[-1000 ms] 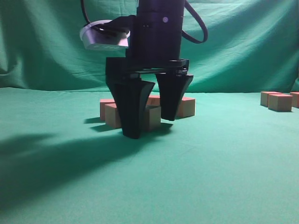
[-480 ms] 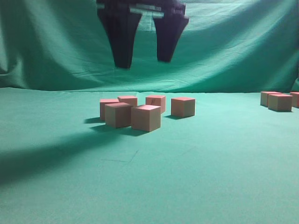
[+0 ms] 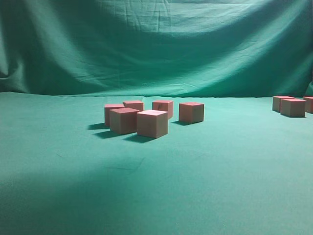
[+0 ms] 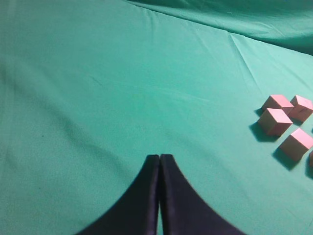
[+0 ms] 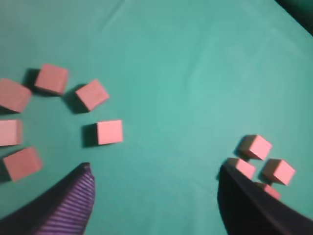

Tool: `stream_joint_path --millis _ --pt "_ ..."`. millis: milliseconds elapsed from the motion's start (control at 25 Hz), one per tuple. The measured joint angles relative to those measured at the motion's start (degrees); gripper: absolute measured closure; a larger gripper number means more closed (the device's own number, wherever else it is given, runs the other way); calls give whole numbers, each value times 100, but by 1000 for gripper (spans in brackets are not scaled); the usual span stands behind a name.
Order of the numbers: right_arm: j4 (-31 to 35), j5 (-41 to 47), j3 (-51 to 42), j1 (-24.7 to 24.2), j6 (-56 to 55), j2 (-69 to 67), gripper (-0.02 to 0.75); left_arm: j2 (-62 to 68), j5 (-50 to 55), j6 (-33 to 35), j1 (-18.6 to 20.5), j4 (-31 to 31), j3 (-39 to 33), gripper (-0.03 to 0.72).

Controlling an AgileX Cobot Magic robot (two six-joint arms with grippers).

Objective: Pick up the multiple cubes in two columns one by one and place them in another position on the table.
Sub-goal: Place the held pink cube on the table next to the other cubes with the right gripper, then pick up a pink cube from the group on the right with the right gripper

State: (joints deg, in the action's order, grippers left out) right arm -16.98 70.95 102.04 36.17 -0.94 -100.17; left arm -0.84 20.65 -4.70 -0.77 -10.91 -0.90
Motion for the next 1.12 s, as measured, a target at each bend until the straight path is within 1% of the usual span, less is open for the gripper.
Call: stream_joint_path --millis 40,320,480,640,800,960,1120 --pt "0 9 -101 -181 -46 110 220 0 0 0 0 0 0 688" --pt "0 12 -1234 -1483 -600 326 220 0 0 0 0 0 0 688" --pt "16 -7 -1930 -1983 -877 326 220 0 0 0 0 0 0 688" --pt "344 -459 -2296 -2283 -1214 304 220 0 0 0 0 0 0 688" --pt "625 -931 -2294 -2404 -1323 145 220 0 0 0 0 0 0 688" --pt "673 -1314 -2294 -2533 -1335 -170 220 0 0 0 0 0 0 688" --pt "758 -1369 -2009 -2756 -1335 -610 220 0 0 0 0 0 0 688"
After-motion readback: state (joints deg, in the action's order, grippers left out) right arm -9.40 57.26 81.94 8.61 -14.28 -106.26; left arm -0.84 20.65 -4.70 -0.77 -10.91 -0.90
